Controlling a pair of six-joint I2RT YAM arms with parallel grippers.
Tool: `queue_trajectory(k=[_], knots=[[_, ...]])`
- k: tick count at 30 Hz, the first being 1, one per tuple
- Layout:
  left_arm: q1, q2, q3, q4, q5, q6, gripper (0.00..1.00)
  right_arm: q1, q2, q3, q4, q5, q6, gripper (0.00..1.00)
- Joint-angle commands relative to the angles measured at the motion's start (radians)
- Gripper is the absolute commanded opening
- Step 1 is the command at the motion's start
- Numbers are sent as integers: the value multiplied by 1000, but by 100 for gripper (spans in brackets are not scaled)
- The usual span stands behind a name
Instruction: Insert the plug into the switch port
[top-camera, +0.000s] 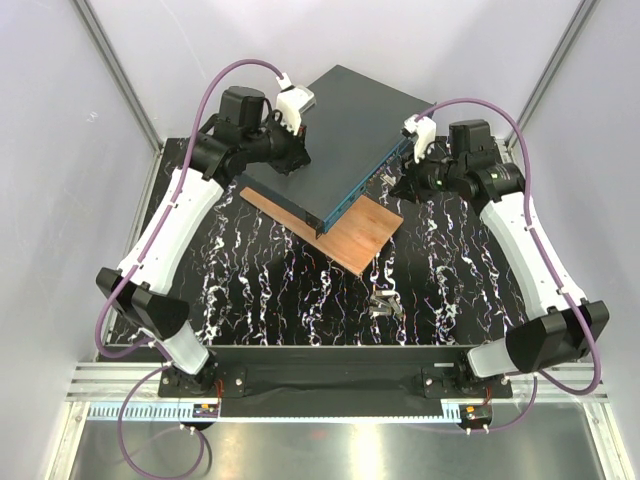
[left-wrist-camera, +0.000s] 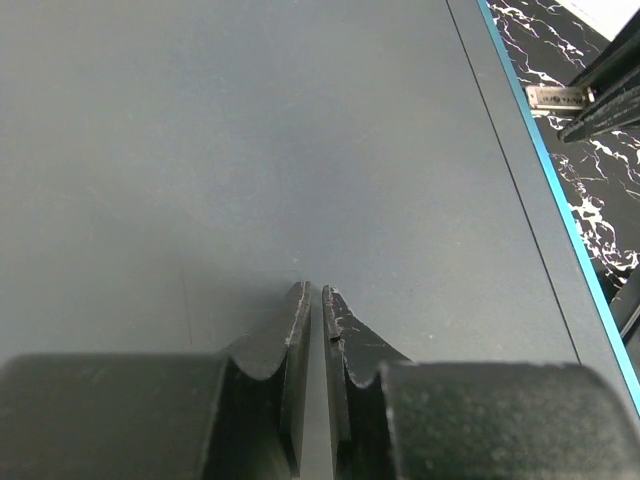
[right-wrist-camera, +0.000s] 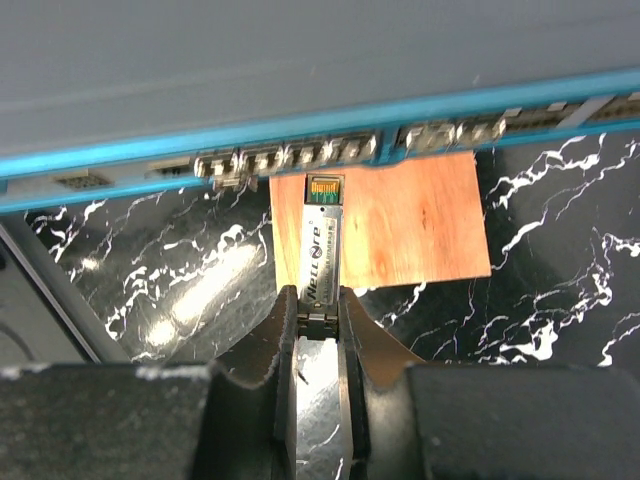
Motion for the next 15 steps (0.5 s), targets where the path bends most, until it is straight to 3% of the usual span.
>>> queue_trajectory(k=[1, 15], knots=[[-3, 4, 54, 27, -21, 14, 14, 8, 23, 66, 16, -27, 33, 0], [-5, -3, 38, 38, -21, 8, 12, 60, 19, 81, -15, -27, 54, 0]])
